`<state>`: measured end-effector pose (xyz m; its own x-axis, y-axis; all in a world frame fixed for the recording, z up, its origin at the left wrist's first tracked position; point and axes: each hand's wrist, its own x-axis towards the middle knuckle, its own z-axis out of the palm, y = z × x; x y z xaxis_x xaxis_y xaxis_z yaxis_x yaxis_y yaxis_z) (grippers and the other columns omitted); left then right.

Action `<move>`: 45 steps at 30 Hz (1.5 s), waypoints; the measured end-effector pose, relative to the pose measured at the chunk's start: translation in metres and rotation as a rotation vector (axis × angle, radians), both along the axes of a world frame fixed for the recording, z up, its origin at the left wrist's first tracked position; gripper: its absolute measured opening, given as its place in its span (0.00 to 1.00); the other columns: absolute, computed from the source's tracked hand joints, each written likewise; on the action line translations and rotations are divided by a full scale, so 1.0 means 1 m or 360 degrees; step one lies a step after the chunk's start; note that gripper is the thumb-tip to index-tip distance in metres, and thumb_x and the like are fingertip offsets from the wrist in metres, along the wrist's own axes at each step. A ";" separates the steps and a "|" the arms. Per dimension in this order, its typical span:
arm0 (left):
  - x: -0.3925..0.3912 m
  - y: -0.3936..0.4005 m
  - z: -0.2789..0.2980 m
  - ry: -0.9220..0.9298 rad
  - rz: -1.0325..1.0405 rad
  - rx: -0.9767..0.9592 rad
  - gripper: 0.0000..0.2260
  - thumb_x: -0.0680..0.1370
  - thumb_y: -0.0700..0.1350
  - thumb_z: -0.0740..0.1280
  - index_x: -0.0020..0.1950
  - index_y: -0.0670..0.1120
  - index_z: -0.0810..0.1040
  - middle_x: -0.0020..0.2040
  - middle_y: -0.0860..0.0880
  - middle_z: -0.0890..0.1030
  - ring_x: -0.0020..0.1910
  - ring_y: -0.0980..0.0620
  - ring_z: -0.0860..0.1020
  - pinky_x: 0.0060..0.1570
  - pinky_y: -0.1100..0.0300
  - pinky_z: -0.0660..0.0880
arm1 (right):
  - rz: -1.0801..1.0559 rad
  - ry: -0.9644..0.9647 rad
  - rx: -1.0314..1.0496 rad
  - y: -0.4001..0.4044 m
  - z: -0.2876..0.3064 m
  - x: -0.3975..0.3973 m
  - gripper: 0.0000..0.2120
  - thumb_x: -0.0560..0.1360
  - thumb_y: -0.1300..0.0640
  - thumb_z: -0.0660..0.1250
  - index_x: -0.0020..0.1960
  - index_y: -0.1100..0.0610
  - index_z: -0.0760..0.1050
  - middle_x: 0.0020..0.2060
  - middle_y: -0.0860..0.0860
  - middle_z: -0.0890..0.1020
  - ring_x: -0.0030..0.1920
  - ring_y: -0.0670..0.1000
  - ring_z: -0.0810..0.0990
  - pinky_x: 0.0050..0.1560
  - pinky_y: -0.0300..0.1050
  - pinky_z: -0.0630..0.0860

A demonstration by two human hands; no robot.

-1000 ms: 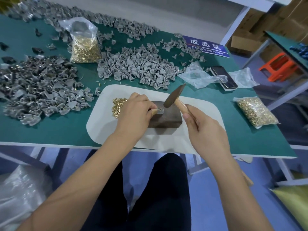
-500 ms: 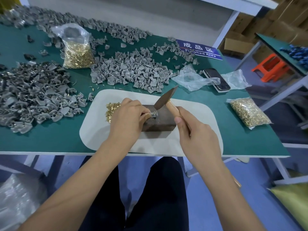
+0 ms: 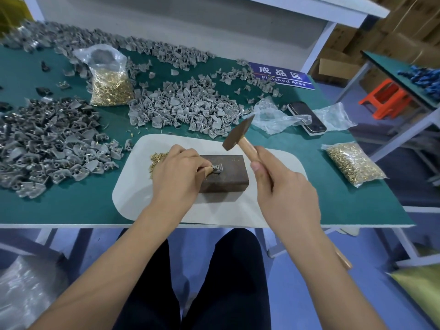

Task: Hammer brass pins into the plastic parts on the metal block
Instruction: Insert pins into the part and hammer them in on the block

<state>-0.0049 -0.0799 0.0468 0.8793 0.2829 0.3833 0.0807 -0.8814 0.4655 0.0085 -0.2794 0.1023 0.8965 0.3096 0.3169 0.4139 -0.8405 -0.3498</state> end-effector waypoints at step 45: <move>0.003 -0.001 0.001 0.0056 0.0018 0.0030 0.05 0.79 0.52 0.70 0.46 0.57 0.85 0.44 0.56 0.81 0.50 0.49 0.74 0.36 0.55 0.74 | -0.0041 0.0178 -0.0170 0.012 -0.010 -0.013 0.16 0.85 0.43 0.52 0.71 0.39 0.67 0.39 0.52 0.83 0.40 0.63 0.80 0.37 0.52 0.72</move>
<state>-0.0024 -0.0813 0.0473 0.8890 0.2861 0.3574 0.1070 -0.8888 0.4456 -0.0044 -0.2674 0.0920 0.9325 0.3124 0.1811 0.3549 -0.8852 -0.3006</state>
